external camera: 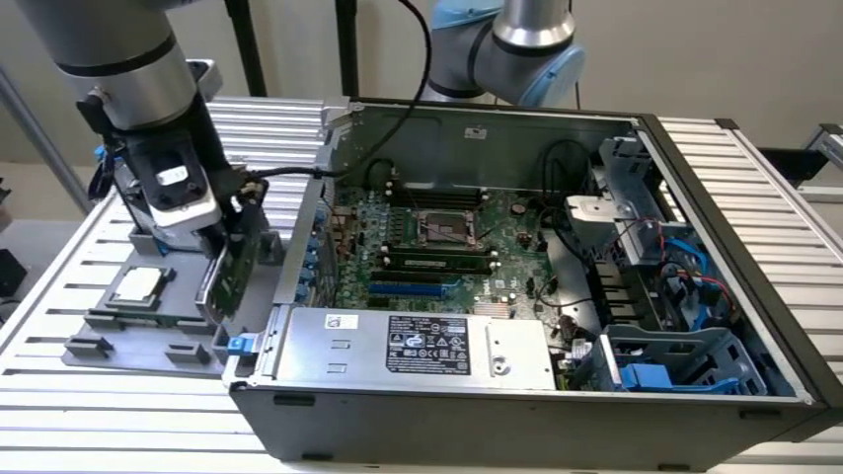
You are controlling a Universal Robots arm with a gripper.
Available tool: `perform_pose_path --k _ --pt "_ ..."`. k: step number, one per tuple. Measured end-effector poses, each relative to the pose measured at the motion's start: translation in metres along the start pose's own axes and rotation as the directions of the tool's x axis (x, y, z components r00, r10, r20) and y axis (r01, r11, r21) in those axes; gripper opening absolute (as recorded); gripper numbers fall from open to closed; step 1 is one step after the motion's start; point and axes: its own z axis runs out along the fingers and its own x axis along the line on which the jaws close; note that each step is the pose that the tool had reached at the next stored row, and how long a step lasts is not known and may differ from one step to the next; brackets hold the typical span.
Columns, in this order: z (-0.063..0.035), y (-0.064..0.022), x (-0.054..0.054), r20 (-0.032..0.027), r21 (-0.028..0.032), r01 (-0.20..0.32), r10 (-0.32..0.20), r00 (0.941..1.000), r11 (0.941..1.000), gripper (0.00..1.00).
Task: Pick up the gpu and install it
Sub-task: 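Pick up the gpu and move the gpu toward the slot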
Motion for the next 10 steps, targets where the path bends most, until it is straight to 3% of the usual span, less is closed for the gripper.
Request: perform_pose_path --k 10 --pt "-0.0449 0.0018 -0.009 -0.0019 0.0002 0.000 0.000 1.0000 1.0000 0.00"
